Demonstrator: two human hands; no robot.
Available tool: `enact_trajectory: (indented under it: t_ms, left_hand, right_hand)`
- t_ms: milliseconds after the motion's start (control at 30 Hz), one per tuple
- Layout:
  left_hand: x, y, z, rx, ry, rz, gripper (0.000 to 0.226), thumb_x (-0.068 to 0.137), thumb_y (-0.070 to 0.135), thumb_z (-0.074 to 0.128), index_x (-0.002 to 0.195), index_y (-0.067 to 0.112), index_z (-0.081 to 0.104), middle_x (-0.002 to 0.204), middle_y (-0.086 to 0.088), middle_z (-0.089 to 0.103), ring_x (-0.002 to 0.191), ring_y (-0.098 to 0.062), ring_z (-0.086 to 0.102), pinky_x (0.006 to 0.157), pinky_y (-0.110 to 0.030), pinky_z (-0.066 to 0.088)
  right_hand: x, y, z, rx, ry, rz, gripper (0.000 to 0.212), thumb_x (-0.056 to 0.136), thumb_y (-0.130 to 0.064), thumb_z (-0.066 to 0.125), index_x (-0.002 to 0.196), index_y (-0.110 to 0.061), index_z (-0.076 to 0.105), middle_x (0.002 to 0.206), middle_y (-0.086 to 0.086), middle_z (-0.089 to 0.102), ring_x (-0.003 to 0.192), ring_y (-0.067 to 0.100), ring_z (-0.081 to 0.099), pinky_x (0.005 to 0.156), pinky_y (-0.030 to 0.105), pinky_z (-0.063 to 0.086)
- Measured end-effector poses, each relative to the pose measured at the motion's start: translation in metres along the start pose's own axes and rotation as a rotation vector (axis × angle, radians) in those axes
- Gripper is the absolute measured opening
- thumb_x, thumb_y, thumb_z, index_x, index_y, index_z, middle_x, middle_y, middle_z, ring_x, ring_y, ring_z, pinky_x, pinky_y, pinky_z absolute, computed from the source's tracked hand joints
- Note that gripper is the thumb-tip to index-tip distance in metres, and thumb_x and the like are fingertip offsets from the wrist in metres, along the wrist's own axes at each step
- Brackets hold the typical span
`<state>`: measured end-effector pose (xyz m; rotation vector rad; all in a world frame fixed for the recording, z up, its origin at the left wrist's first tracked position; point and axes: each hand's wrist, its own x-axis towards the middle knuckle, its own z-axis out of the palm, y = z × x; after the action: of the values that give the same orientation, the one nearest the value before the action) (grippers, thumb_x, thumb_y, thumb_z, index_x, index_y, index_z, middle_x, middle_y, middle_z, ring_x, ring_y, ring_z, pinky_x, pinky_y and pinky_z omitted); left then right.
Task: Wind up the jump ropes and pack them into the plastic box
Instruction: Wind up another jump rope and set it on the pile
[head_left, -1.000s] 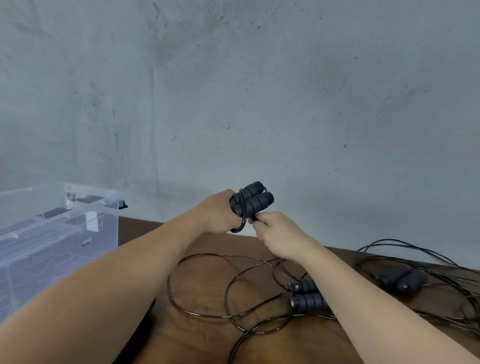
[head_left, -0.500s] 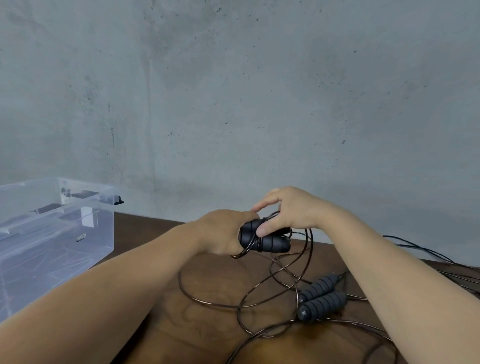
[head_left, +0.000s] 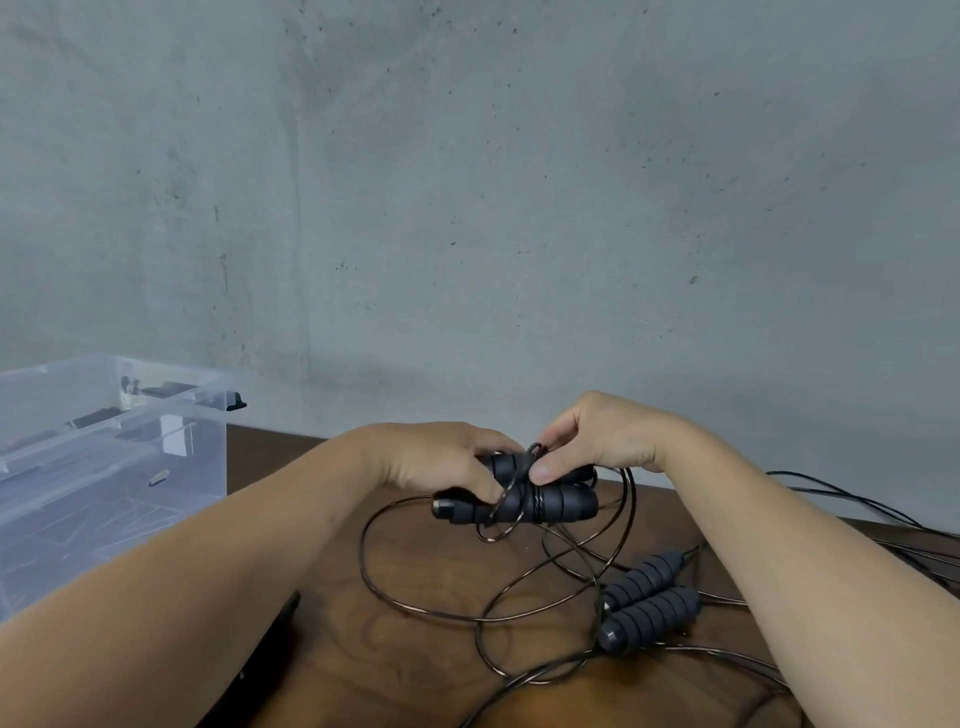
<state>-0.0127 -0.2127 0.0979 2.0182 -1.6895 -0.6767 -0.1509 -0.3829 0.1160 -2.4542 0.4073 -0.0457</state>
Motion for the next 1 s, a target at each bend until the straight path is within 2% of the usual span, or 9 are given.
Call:
enact_trajectory:
  t_ms: [100, 200, 333, 400, 500, 633, 733, 867, 1000]
  left_hand:
    - [-0.005, 0.006, -0.005, -0.099, -0.009, 0.0, 0.067, 0.066, 0.028, 0.056, 0.134, 0.025, 0.053, 0.12, 0.001, 0.066, 0.11, -0.017, 0.061, 0.097, -0.032, 0.047]
    - [-0.007, 0.012, -0.001, 0.047, -0.044, 0.054, 0.056, 0.078, 0.042, 0.076, 0.128, 0.032, 0.052, 0.116, 0.008, 0.066, 0.107, -0.011, 0.062, 0.099, -0.036, 0.049]
    - [-0.002, 0.006, 0.008, 0.332, 0.166, 0.09, 0.067, 0.071, 0.043, 0.081, 0.126, 0.036, 0.043, 0.107, 0.015, 0.059, 0.099, -0.012, 0.06, 0.087, -0.03, 0.05]
    - [0.0, 0.002, 0.01, 0.365, 0.221, 0.102, 0.061, 0.075, 0.038, 0.075, 0.125, 0.035, 0.041, 0.097, 0.012, 0.06, 0.09, -0.015, 0.06, 0.081, -0.033, 0.051]
    - [0.002, -0.004, 0.007, 0.187, 0.144, 0.072, 0.065, 0.072, 0.04, 0.077, 0.125, 0.036, 0.04, 0.094, 0.011, 0.061, 0.087, -0.016, 0.061, 0.08, -0.034, 0.05]
    - [0.001, -0.009, 0.003, -0.072, 0.075, 0.145, 0.066, 0.068, 0.039, 0.08, 0.125, 0.033, 0.047, 0.096, 0.003, 0.063, 0.083, -0.022, 0.062, 0.074, -0.043, 0.056]
    - [-0.001, -0.001, 0.005, -0.396, 0.01, 0.22, 0.055, 0.078, 0.014, 0.072, 0.127, 0.008, 0.048, 0.082, 0.0, 0.058, 0.069, -0.015, 0.055, 0.056, -0.027, 0.047]
    - [0.003, 0.005, 0.005, -0.584, 0.103, 0.248, 0.026, 0.083, 0.003, 0.065, 0.107, 0.008, 0.055, 0.073, 0.003, 0.056, 0.061, -0.01, 0.05, 0.05, -0.024, 0.039]
    - [0.015, -0.007, -0.005, -0.482, 0.419, 0.039, 0.057, 0.063, 0.015, 0.07, 0.116, 0.026, 0.055, 0.086, -0.011, 0.064, 0.067, -0.015, 0.055, 0.054, -0.029, 0.039]
  right_hand:
    - [0.0, 0.0, -0.002, 0.013, 0.008, 0.004, 0.026, 0.071, -0.038, 0.084, 0.093, -0.025, 0.08, 0.091, -0.008, 0.077, 0.095, 0.008, 0.069, 0.097, 0.028, 0.049]
    - [0.003, -0.003, -0.005, 0.002, 0.0, -0.002, 0.032, 0.066, -0.047, 0.084, 0.09, -0.027, 0.08, 0.089, -0.008, 0.077, 0.094, 0.01, 0.07, 0.098, 0.031, 0.049]
    - [0.005, -0.001, -0.009, 0.056, -0.011, -0.001, 0.055, 0.05, -0.063, 0.08, 0.09, -0.025, 0.08, 0.091, -0.001, 0.077, 0.092, 0.016, 0.071, 0.101, 0.038, 0.049]
    - [0.006, 0.004, -0.009, 0.117, -0.044, 0.006, 0.064, 0.043, -0.066, 0.083, 0.09, -0.022, 0.08, 0.092, 0.004, 0.077, 0.086, 0.017, 0.069, 0.096, 0.039, 0.05]
    - [0.009, 0.013, -0.01, 0.253, -0.137, 0.026, 0.077, 0.036, -0.067, 0.089, 0.091, -0.015, 0.079, 0.09, 0.012, 0.073, 0.082, 0.022, 0.065, 0.077, 0.034, 0.051]
    - [0.013, 0.025, -0.002, 0.661, -0.165, 0.033, 0.056, 0.052, -0.054, 0.09, 0.084, -0.011, 0.074, 0.078, 0.008, 0.064, 0.066, 0.016, 0.059, 0.061, 0.023, 0.043]
    - [0.018, 0.027, 0.016, 1.094, -0.019, -0.022, 0.005, 0.075, -0.024, 0.074, 0.071, -0.023, 0.073, 0.056, -0.002, 0.042, 0.041, 0.005, 0.034, 0.043, 0.017, 0.018]
    - [0.031, 0.006, 0.042, 1.266, 0.265, -0.029, 0.026, 0.099, -0.004, 0.037, 0.078, -0.012, 0.051, 0.061, 0.0, 0.04, 0.04, 0.005, 0.026, 0.036, 0.016, 0.015]
    - [0.033, -0.012, 0.068, 1.029, 0.394, 0.04, 0.034, 0.104, -0.029, 0.042, 0.083, -0.009, 0.059, 0.056, 0.001, 0.043, 0.043, 0.011, 0.023, 0.046, 0.026, 0.013]
